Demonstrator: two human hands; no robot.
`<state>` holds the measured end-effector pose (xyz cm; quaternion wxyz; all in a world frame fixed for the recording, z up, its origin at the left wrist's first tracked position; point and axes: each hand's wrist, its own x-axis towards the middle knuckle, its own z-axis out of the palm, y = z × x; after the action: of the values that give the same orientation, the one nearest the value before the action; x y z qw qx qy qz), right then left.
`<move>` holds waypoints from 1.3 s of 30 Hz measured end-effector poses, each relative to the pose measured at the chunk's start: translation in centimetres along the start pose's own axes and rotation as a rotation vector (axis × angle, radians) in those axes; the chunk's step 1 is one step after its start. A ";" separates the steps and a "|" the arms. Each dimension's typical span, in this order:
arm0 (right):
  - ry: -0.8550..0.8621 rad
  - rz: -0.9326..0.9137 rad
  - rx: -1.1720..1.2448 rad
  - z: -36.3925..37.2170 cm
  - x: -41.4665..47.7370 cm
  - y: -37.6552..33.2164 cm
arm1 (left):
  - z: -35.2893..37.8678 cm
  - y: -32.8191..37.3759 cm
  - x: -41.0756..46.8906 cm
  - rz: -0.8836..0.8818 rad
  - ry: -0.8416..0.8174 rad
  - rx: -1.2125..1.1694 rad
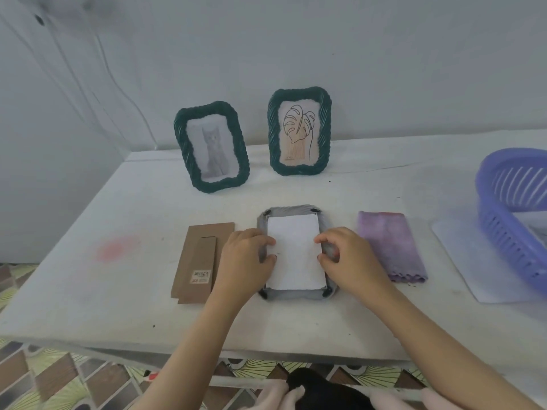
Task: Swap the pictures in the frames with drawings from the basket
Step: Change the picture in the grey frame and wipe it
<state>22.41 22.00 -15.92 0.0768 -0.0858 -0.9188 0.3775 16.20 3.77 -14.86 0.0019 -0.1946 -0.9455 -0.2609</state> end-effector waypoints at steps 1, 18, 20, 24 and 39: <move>-0.001 -0.002 -0.001 0.1 0.0 0.0 | 0.0 -0.2 0.0 0.012 0.009 0.003; 0.097 -0.124 -0.048 2.6 -0.2 -5.3 | -3.0 -4.4 -1.9 -0.134 0.172 -0.198; 0.028 -0.168 -0.085 4.0 0.1 -6.8 | -3.9 -6.2 -2.5 -0.201 0.210 -0.187; -0.116 -0.268 -0.195 7.0 0.6 -9.1 | -4.5 -9.0 -3.6 -0.261 0.162 -0.114; -0.151 -0.121 -0.007 10.1 0.2 -11.0 | -7.0 -9.1 -3.6 -0.390 0.130 -0.795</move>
<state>19.09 7.50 -15.24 0.0295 -0.0019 -0.9268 0.3743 15.54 -8.15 -13.69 -0.0627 0.0186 -0.7888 -0.6111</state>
